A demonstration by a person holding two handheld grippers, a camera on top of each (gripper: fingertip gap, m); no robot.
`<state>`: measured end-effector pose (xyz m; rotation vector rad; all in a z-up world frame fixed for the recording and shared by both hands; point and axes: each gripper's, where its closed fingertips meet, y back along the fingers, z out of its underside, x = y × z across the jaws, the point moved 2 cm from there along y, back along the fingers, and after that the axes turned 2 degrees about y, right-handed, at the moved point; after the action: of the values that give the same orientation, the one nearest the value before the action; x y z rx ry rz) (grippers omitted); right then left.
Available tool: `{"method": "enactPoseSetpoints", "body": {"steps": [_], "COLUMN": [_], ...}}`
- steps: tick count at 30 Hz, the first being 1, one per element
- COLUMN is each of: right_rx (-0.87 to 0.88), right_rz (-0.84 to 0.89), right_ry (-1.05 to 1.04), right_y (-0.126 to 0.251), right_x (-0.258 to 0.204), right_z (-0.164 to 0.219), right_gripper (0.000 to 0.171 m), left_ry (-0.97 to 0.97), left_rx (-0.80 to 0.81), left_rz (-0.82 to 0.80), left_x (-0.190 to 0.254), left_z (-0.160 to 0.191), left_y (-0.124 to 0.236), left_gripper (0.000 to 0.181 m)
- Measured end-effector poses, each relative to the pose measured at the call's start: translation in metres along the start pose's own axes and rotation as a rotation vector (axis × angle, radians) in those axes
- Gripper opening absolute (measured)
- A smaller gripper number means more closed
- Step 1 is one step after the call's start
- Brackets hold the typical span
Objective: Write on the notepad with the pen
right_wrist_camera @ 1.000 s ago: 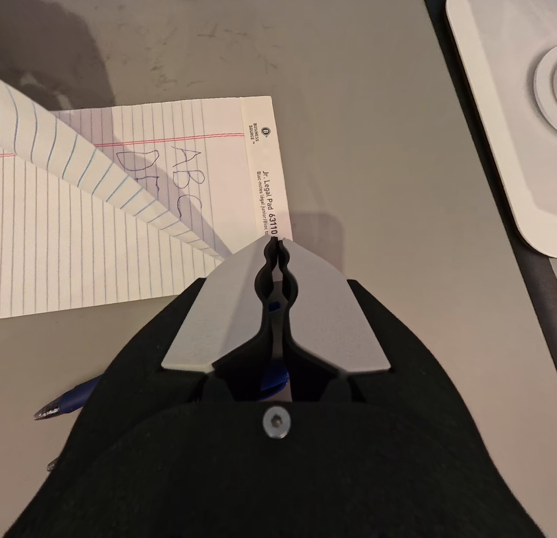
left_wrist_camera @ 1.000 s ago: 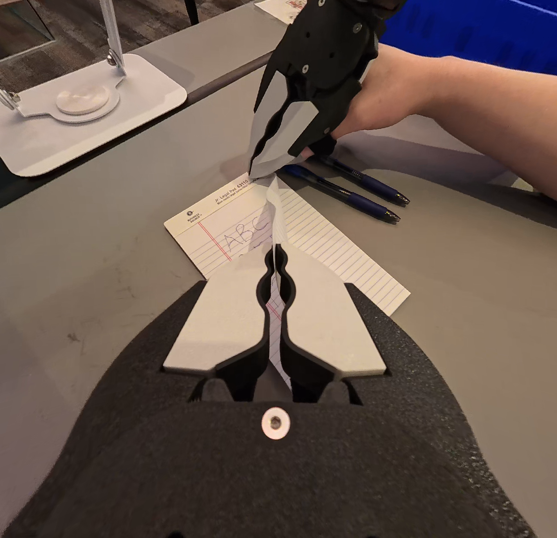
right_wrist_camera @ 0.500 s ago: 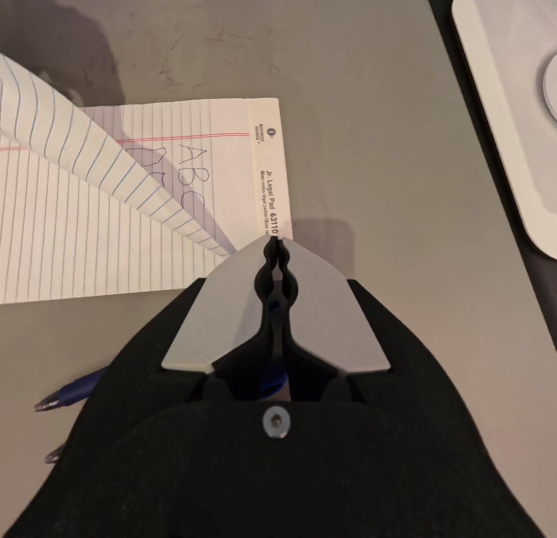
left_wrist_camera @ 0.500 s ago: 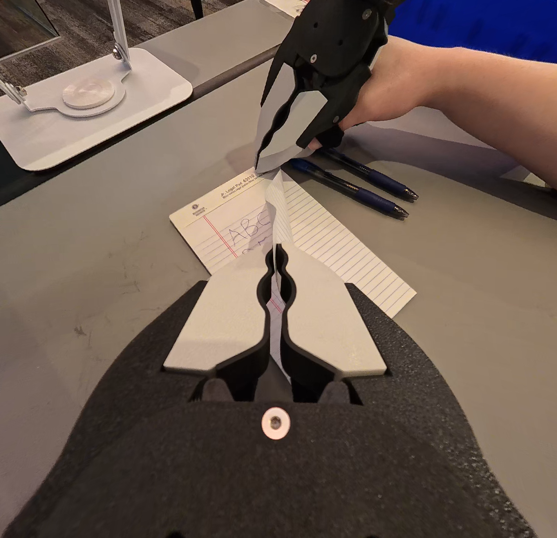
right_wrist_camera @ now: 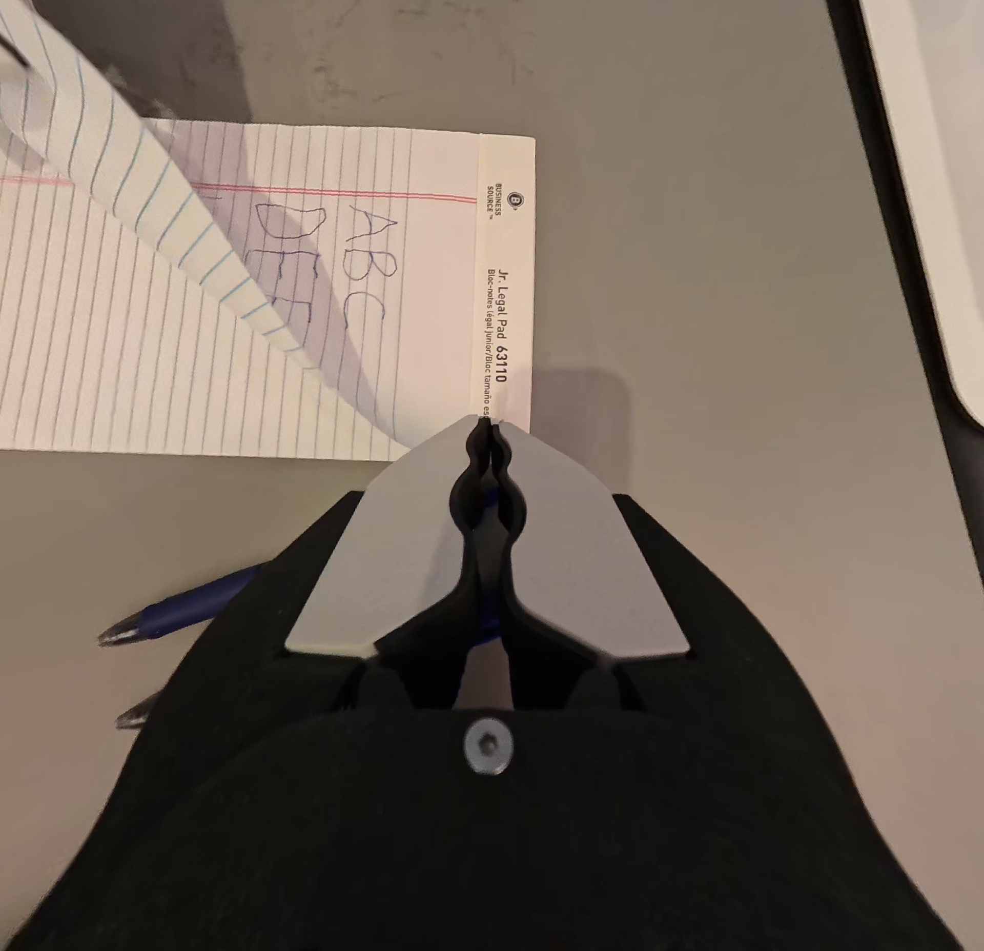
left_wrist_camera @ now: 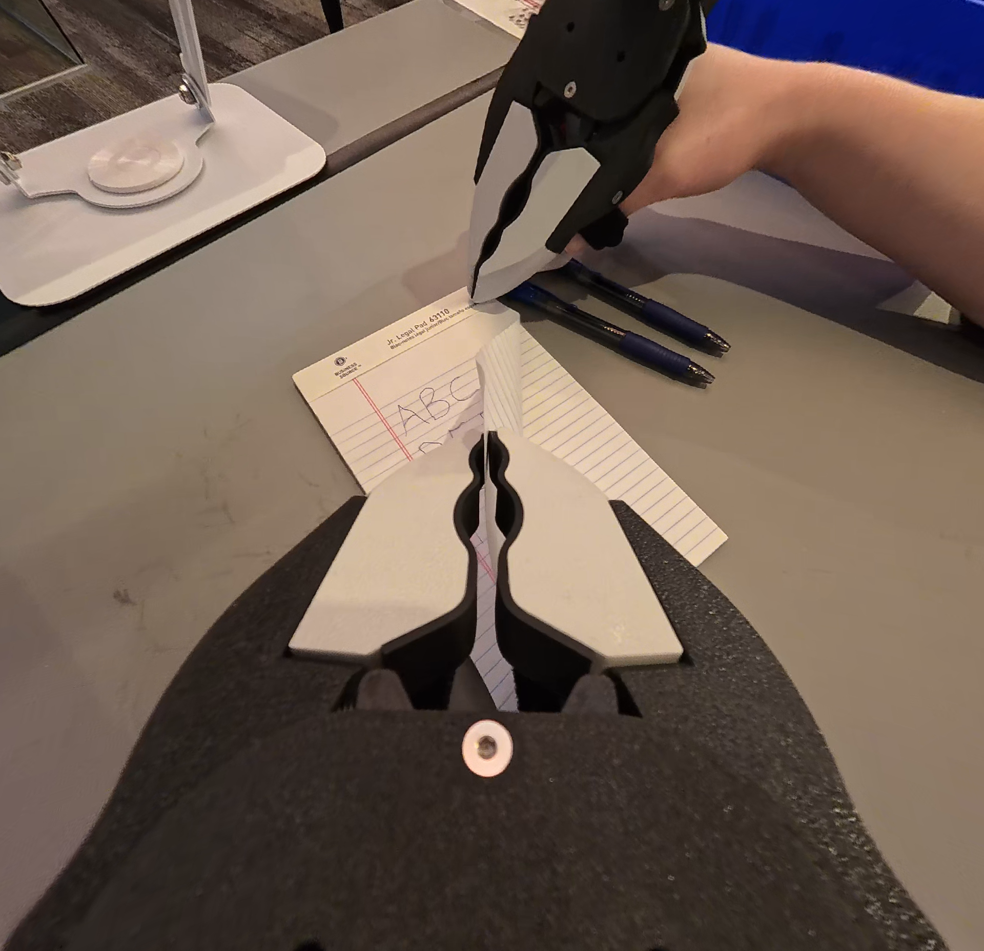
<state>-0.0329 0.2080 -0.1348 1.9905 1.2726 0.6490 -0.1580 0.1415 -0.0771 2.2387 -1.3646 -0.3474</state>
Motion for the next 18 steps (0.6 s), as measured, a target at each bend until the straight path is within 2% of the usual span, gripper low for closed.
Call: {"method": "enactPoseSetpoints", "body": {"steps": [5,18], "right_rx": [-0.030,0.010], "right_rz": [0.040,-0.007], "right_ry": [0.035,-0.029], "right_y": [-0.0003,-0.0002], "right_x": [-0.0010,-0.0005], "right_z": [0.0004,0.0011], "right_gripper": [0.001,0.001], "left_ry": [0.006,-0.011], "left_rx": [0.014,0.014], "left_rz": [-0.012,-0.006], "left_x": [-0.0032,-0.0013], "left_z": [-0.0028,-0.0036], "left_y": [0.0046,0.0050], "left_gripper": [0.000,0.000]}}
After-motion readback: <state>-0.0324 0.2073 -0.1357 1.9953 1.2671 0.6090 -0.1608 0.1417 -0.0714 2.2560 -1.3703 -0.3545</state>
